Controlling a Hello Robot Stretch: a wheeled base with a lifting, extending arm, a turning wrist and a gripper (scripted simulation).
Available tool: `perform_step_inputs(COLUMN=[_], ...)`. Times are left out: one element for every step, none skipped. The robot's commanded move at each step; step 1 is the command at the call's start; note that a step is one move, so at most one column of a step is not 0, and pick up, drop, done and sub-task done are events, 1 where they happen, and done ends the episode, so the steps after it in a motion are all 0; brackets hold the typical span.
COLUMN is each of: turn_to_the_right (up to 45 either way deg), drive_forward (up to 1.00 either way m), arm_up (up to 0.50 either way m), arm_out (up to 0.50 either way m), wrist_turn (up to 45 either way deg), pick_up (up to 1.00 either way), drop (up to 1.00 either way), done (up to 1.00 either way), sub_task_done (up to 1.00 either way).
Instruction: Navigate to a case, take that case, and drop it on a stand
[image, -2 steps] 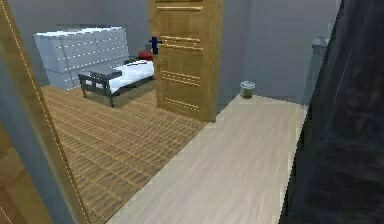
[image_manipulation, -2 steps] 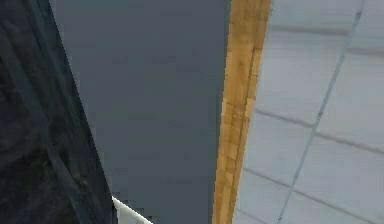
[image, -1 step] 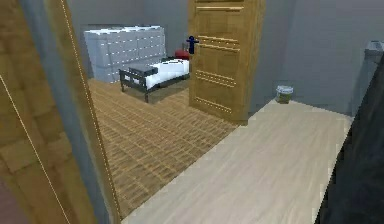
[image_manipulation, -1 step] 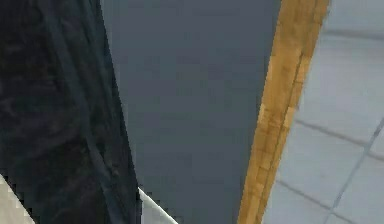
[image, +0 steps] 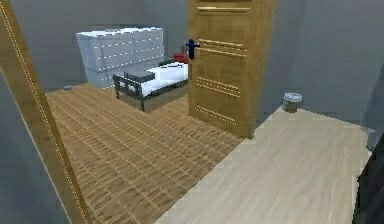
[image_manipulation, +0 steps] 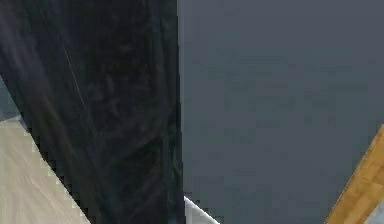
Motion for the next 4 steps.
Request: perform_step_inputs(turn_to_the_right=[0.0,-12.0,0.0,-3.0], drive_forward=[0.20,0.00,1.00,0.00], arm_up=[0.00,0.00,0.00,0.00], arm_out=[0.00,0.00,0.00,0.00], wrist_turn=[0.0,0.0,0.0,0.0], pick_up=[0.00,0.00,0.00,0.00], drop=[0.00,0.00,0.00,0.00], done=[0.00,0.00,0.00,0.00], sub_task_done=[0.00,0.00,0.00,0.00])
